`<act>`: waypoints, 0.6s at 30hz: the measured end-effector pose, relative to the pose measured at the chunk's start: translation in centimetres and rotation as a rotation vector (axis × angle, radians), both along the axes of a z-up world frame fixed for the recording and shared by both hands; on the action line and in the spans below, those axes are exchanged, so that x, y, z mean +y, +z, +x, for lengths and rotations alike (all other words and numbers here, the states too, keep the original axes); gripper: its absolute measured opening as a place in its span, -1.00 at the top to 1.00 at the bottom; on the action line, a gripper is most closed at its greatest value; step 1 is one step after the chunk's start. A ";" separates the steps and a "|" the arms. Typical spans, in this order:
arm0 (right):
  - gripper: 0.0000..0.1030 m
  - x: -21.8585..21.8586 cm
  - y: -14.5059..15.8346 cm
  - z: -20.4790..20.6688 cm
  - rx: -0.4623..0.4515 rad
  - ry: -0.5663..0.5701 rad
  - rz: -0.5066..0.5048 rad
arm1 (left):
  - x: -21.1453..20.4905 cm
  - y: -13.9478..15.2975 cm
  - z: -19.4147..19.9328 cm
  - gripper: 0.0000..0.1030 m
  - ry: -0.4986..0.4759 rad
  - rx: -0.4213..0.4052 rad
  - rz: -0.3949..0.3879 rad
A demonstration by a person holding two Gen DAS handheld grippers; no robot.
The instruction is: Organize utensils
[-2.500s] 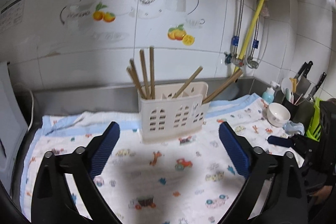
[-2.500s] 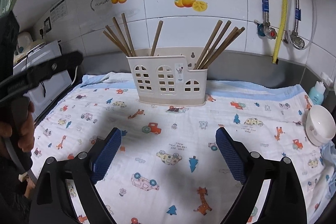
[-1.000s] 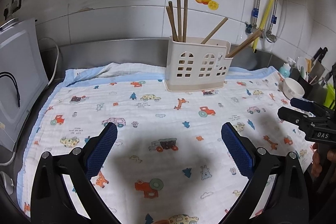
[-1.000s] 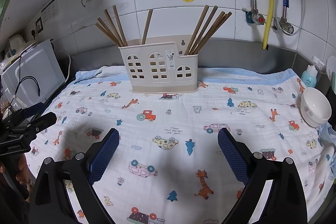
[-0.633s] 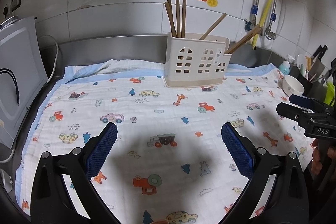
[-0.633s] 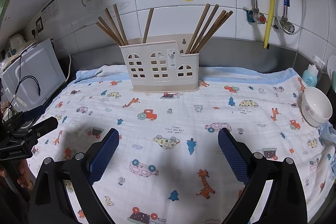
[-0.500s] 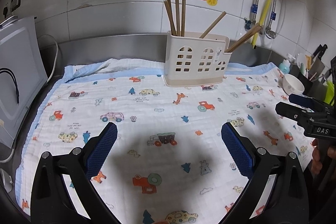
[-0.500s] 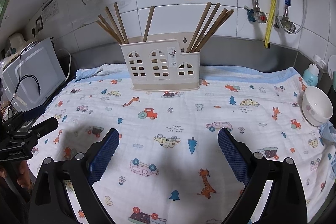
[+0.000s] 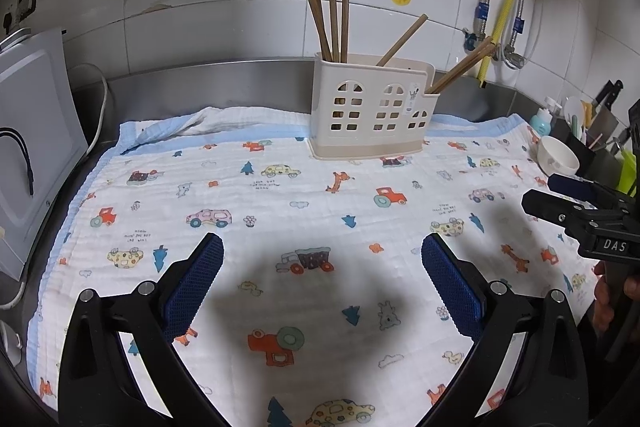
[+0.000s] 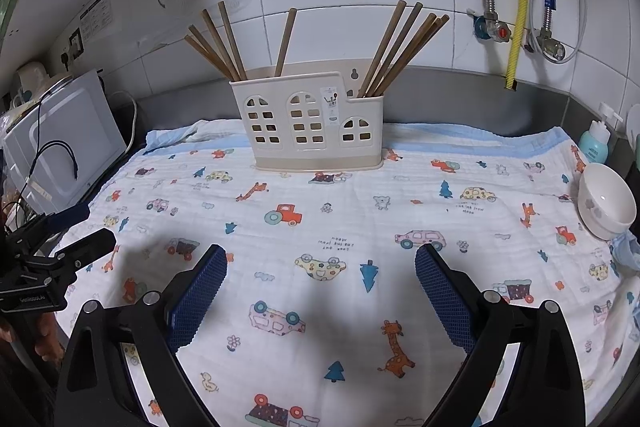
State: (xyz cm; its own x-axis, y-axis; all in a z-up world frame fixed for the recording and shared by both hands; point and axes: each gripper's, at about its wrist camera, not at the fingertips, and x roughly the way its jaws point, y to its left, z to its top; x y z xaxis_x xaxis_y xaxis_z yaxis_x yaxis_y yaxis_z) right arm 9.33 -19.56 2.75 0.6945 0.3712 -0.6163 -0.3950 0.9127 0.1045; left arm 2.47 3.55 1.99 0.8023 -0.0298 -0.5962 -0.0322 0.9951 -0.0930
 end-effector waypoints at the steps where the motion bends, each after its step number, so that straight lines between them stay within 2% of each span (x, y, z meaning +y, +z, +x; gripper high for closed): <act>1: -0.79 0.0 0.0 0.0 -0.001 0.000 -0.001 | 0.0 0.0 0.0 -0.90 0.000 0.000 0.000; 18: -0.79 0.2 -0.1 -0.2 0.002 0.003 -0.002 | -0.3 -0.2 0.1 -0.90 -0.010 0.008 0.000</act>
State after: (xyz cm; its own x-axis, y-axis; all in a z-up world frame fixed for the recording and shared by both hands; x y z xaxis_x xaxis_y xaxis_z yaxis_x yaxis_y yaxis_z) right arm 9.15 -19.35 2.63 0.6922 0.3719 -0.6185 -0.3973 0.9118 0.1036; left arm 2.54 3.23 1.76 0.7972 -0.0378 -0.6025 -0.0230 0.9954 -0.0929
